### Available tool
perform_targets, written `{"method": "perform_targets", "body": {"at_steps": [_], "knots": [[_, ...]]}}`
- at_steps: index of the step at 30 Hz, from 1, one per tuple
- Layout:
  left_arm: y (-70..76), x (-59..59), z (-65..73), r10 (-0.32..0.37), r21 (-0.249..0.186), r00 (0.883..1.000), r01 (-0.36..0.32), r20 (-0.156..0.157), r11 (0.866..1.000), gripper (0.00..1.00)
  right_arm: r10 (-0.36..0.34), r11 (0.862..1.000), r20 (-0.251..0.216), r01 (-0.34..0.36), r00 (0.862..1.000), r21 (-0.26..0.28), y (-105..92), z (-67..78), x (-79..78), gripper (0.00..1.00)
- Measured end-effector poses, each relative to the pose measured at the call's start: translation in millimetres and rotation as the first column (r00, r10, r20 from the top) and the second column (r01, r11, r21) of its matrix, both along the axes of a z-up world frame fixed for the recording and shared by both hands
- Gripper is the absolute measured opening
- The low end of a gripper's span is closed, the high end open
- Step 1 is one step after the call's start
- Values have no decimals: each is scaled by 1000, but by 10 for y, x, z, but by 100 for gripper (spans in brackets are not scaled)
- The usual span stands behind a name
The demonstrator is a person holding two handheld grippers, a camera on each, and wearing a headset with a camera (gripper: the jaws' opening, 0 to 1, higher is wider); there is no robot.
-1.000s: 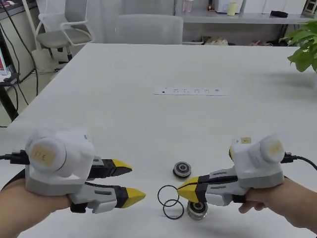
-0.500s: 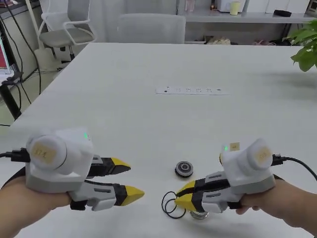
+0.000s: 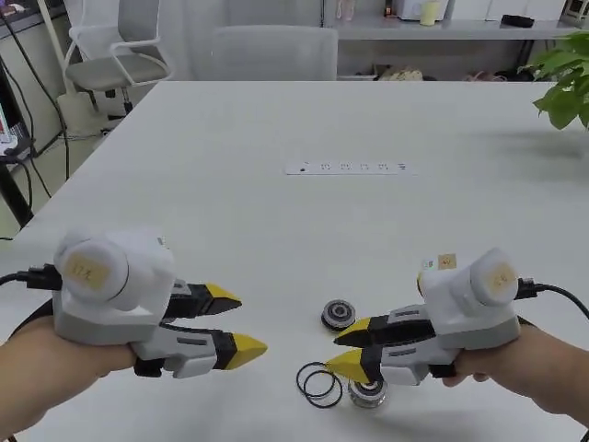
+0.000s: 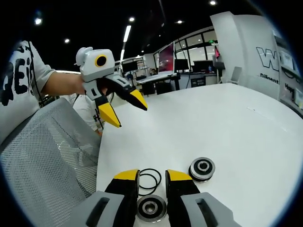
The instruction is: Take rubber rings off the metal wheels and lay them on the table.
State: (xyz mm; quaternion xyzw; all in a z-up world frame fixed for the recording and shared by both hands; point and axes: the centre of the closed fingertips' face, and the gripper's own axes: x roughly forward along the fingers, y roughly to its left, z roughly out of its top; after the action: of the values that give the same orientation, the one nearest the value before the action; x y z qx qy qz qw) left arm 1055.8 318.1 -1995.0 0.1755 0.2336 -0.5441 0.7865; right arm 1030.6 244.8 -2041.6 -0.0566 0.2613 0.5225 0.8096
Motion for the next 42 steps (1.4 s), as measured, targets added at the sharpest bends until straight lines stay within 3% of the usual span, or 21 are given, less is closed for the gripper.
{"method": "perform_targets", "body": {"at_steps": [16,28,42], "knots": [[-173,216,55,6,-16,1000,-7,-8,1000,33,-75,997,27,74,997,38,-190,107,161,23],[-336,336,20,0,-17,1000,0,-21,1000,32,-148,988,45,146,988,53,-373,129,319,25],[-569,445,-192,-41,18,998,42,-43,999,31,-233,972,53,231,971,38,-600,10,463,26]]}}
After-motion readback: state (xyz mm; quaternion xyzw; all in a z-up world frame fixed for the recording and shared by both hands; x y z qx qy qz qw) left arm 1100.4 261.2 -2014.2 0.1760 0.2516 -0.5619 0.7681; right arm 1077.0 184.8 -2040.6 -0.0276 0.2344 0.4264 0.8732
